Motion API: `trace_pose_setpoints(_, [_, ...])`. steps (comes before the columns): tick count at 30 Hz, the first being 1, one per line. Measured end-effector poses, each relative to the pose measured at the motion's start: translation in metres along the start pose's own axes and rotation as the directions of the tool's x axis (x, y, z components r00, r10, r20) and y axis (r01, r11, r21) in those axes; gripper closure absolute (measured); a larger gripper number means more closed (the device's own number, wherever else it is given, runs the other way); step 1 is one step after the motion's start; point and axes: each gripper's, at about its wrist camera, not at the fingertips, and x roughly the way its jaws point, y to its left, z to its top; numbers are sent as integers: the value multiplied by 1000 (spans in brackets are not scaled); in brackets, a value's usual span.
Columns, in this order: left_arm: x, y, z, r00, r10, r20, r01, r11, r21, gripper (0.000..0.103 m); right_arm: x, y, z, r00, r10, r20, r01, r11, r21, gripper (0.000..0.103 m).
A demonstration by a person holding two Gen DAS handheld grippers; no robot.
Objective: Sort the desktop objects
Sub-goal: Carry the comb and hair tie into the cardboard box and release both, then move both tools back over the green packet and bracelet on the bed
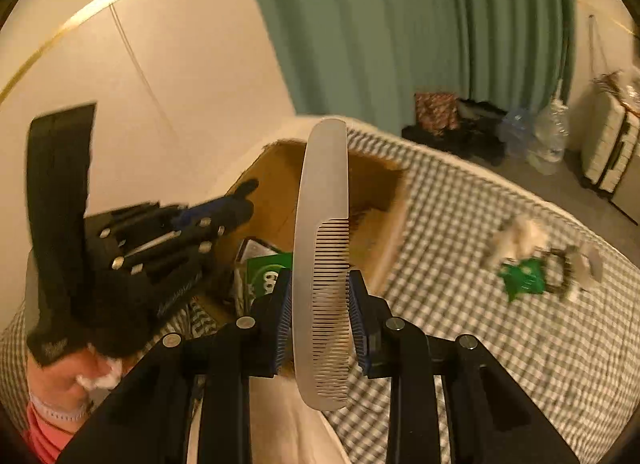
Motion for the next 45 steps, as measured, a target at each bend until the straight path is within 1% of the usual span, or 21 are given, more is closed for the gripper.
trace_pose_setpoints(2, [12, 9, -10, 999, 4, -32, -4, 1000, -5, 96, 25, 8, 4, 999, -29, -33, 28, 999, -20, 77])
trace_pose_setpoints(4, [23, 16, -17, 998, 2, -59, -4, 1000, -20, 96, 45, 8, 5, 998, -9, -68, 8, 1000, -16, 77])
trace_pose_setpoints(7, [39, 21, -24, 994, 28, -101, -31, 999, -25, 93, 68, 7, 8, 997, 6, -79, -5, 1000, 10, 76])
trace_pose_setpoints(8, [42, 21, -25, 992, 42, -115, -45, 999, -25, 87, 72, 7, 9, 997, 1, -74, -1, 1000, 11, 76])
trace_pose_setpoints(9, [47, 22, -26, 990, 55, -130, -59, 998, -27, 76, 76, 7, 11, 998, -6, -66, 7, 1000, 15, 74])
trace_pose_setpoints(10, [50, 24, -25, 989, 64, -136, -69, 997, -30, 67, 78, 5, 13, 998, -15, -65, 17, 1000, 22, 65])
trace_pose_setpoints(11, [50, 24, -25, 988, 74, -136, -79, 996, -34, 44, 78, 3, 15, 998, -29, -62, 31, 999, 31, 48])
trace_pose_setpoints(12, [50, 23, -25, 987, 88, -133, -93, 995, -38, 24, 75, -1, 15, 998, -44, -44, 46, 998, 41, 41])
trace_pose_setpoints(13, [50, 24, -24, 986, 104, -126, -110, 993, -40, 18, 69, -6, 15, 998, -66, -16, 67, 997, 47, 34])
trace_pose_setpoints(14, [49, 23, -25, 986, 117, -120, -123, 992, -42, 11, 64, -9, 14, 997, -79, 0, 79, 996, 49, 34])
trace_pose_setpoints(15, [48, 21, -25, 984, 132, -117, -137, 990, -43, 8, 57, -12, 14, 996, -94, 13, 93, 994, 52, 34])
trace_pose_setpoints(19, [41, 3, -22, 987, 123, -108, -128, 991, -37, 8, 37, -49, 5, 987, -157, 34, 152, 982, 111, 34])
trace_pose_setpoints(22, [30, -19, -14, 992, 98, -77, -100, 994, -31, 6, 12, -85, -10, 979, -194, 62, 178, 963, 204, 27])
trace_pose_setpoints(24, [24, -38, -7, 996, 74, -51, -76, 997, -23, 4, -8, -114, -23, 969, -232, 82, 203, 941, 271, 25])
trace_pose_setpoints(27, [19, -81, 0, 999, 33, 0, -33, 999, 12, 0, -35, -156, -43, 947, -304, 99, 253, 901, 352, 20])
trace_pose_setpoints(28, [20, -94, 2, 1000, 25, 15, -25, 999, 29, 0, -42, -172, -51, 938, -331, 99, 272, 885, 377, 15])
trace_pose_setpoints(29, [21, -108, 4, 1000, 15, 26, -16, 999, 47, 0, -46, -185, -58, 931, -352, 95, 290, 873, 393, 12])
trace_pose_setpoints(33, [36, -166, 10, 999, -44, 21, 42, 995, 86, 0, -51, -237, -85, 912, -406, 61, 332, 818, 469, 12])
trace_pose_setpoints(36, [54, -199, 15, 995, -99, -3, 99, 990, 98, 0, -50, -271, -107, 915, -402, 38, 322, 785, 530, 12])
trace_pose_setpoints(41, [93, -233, 20, 995, -85, -49, 90, 990, 108, 0, -39, -307, -128, 923, -383, 40, 299, 778, 552, 8])
trace_pose_setpoints(45, [130, -244, 22, 993, -86, -76, 94, 989, 117, 0, -28, -320, -131, 902, -423, 83, 315, 778, 543, 8])
